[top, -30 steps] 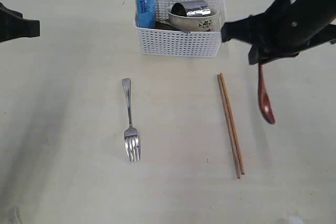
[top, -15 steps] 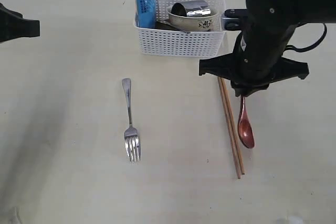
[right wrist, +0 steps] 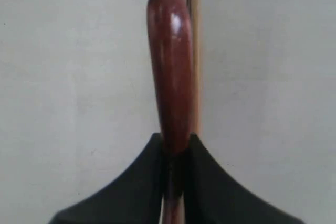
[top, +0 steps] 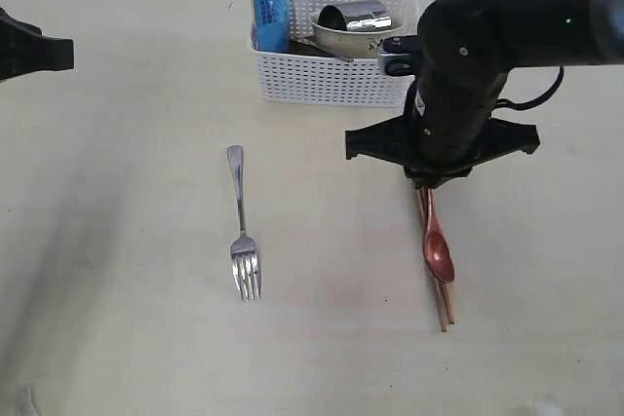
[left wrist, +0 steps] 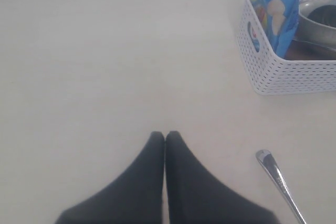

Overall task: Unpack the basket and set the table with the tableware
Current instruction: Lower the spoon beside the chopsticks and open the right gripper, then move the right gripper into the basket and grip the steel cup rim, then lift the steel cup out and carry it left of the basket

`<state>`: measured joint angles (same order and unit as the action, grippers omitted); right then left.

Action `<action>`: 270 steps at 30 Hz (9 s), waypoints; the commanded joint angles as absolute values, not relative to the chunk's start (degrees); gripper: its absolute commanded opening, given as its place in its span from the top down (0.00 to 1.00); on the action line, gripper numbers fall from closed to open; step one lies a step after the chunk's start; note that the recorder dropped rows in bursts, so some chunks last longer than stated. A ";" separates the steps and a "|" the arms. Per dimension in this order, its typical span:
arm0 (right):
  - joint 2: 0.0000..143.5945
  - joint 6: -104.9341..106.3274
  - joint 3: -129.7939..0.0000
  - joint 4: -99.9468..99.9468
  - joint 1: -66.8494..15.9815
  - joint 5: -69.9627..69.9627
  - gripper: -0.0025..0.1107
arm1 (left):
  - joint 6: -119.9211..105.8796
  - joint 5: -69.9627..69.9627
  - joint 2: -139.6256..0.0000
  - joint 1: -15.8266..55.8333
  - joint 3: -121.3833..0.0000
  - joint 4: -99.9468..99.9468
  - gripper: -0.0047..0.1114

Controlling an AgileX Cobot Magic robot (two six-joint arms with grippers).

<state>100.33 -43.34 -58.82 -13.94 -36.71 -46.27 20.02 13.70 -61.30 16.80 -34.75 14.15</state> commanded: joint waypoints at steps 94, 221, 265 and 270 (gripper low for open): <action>101.33 -32.03 -66.87 -21.17 -35.39 -58.98 0.68 | 20.57 14.75 -61.31 17.19 -34.42 13.27 0.96; 130.15 -14.11 -115.46 -24.80 -26.12 -63.58 0.98 | 19.64 13.59 -61.31 17.19 -34.42 13.27 0.96; 127.87 4.11 -115.54 -5.89 -44.27 -58.98 0.98 | 19.64 15.37 -61.31 17.19 -34.42 13.27 0.96; 130.09 4.11 -115.90 -7.32 -44.27 -58.84 0.98 | 19.64 15.37 -61.31 17.19 -34.42 13.27 0.96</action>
<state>129.73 4.28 -115.34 -6.09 -44.41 -59.74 19.65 15.21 -61.30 16.80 -34.75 13.93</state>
